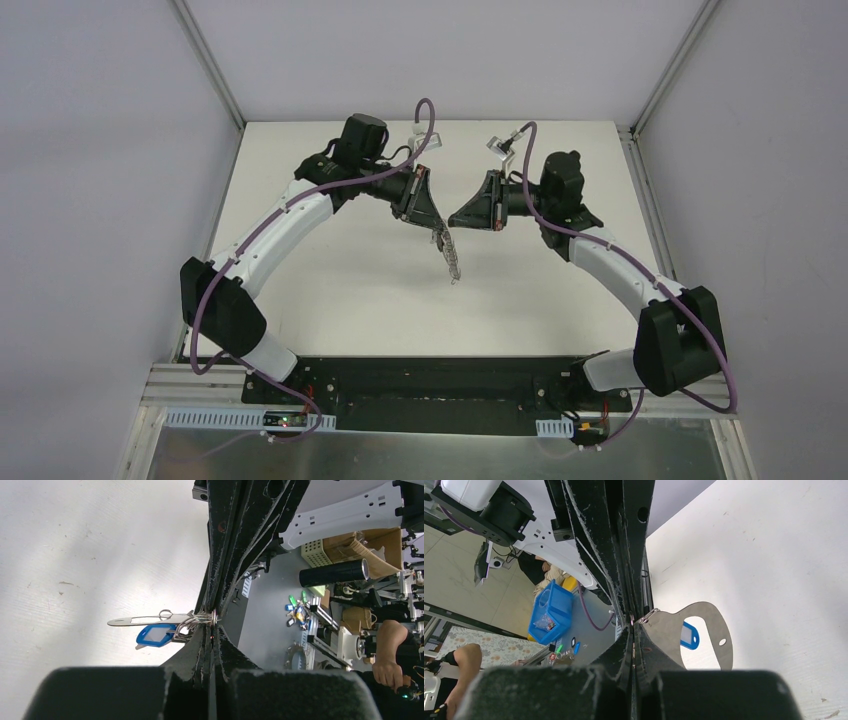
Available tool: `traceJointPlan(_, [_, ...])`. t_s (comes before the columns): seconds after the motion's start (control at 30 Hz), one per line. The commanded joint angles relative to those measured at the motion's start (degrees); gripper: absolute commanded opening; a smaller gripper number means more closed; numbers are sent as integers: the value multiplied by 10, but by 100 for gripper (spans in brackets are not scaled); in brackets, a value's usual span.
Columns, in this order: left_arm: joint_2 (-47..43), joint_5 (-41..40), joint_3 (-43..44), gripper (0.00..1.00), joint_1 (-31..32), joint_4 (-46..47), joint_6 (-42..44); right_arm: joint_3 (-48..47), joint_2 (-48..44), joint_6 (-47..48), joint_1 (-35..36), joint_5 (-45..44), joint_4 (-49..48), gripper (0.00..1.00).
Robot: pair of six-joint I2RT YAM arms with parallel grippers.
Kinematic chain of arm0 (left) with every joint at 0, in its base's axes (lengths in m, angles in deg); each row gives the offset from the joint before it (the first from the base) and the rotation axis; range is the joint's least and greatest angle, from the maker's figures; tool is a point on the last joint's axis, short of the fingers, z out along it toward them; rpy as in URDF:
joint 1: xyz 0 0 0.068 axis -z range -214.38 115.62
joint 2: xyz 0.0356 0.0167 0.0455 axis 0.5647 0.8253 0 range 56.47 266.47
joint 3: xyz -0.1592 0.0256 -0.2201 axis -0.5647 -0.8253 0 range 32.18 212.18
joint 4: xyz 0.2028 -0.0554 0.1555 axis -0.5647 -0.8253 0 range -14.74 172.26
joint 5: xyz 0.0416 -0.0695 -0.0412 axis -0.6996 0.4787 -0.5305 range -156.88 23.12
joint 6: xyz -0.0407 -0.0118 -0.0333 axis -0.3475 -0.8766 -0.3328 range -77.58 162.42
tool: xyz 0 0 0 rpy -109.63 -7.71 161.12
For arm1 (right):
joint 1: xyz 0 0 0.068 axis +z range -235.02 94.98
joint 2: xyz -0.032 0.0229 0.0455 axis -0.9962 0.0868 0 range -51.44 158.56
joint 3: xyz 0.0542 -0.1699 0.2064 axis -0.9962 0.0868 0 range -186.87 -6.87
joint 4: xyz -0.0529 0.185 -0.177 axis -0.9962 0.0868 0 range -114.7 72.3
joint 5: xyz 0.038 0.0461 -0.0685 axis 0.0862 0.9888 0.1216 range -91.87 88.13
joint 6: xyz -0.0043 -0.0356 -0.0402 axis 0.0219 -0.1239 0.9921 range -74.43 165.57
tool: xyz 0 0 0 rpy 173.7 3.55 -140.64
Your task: Put the keys on the keyring
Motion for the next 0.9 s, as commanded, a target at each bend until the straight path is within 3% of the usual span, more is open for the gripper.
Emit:
traceJointPlan(0.0, [-3, 5, 42, 0, 2, -53, 24, 4, -16, 13, -5, 4, -39, 4])
traceJointPlan(0.17, [37, -55, 133, 0, 19, -254, 135, -28, -34, 129, -6, 15, 81, 25])
traceJointPlan(0.27, [71, -71, 186, 0, 34, -340, 186, -37, -40, 157, -6, 22, 112, 32])
traceJointPlan(0.5, [97, -65, 222, 0, 50, -365, 193, -36, -42, 162, 11, 48, 112, 41])
traceJointPlan(0.87, [106, -53, 230, 0, 58, -358, 189, -33, -22, 176, 42, 48, 121, 38])
